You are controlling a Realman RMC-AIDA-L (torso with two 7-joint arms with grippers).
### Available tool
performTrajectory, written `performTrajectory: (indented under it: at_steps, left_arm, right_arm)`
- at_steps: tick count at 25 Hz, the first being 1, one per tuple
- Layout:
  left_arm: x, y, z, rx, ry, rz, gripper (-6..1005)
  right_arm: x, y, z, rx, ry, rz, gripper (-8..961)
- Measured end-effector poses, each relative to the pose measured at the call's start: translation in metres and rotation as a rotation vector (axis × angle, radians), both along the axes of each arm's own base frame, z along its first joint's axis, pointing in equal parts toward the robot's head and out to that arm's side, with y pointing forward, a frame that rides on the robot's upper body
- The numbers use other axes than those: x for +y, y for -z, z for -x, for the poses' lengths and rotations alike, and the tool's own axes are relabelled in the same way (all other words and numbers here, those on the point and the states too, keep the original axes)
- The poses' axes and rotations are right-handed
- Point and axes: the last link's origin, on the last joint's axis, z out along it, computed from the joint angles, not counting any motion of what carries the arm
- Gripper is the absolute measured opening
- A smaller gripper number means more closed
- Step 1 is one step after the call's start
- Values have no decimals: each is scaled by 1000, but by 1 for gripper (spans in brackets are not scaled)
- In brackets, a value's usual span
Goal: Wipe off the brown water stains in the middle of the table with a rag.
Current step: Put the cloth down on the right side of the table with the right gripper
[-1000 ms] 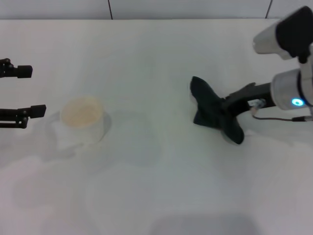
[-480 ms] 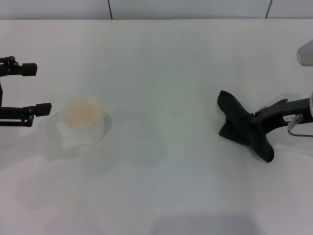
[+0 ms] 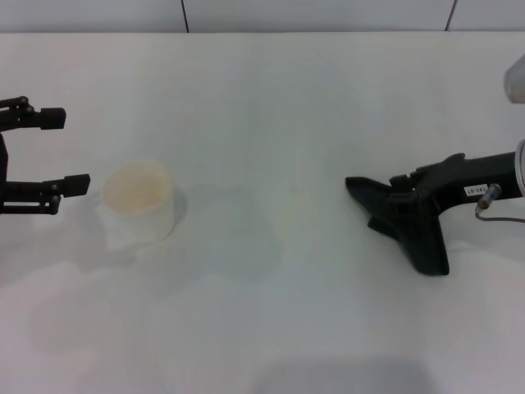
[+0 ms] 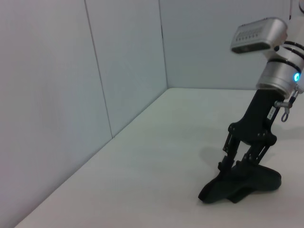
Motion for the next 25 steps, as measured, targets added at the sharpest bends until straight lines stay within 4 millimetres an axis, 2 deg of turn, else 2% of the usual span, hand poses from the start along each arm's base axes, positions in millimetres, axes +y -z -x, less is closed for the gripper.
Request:
performTrajectory:
  at_steps: [11, 14, 18, 25]
  left_arm:
    - [-1, -1, -2, -21, 8, -10, 861]
    - [-1, 1, -3, -27, 6, -6, 861]
    - [-1, 6, -5, -29, 9, 7, 861]
    - [-2, 16, -10, -47, 20, 33, 861]
  right_arm:
    - [-6, -4, 6, 54, -58, 20, 603]
    - [-9, -4, 8, 47, -85, 45, 669]
    - [-10, -5, 11, 28, -152, 68, 670]
    - [-7, -11, 7, 37, -147, 52, 665]
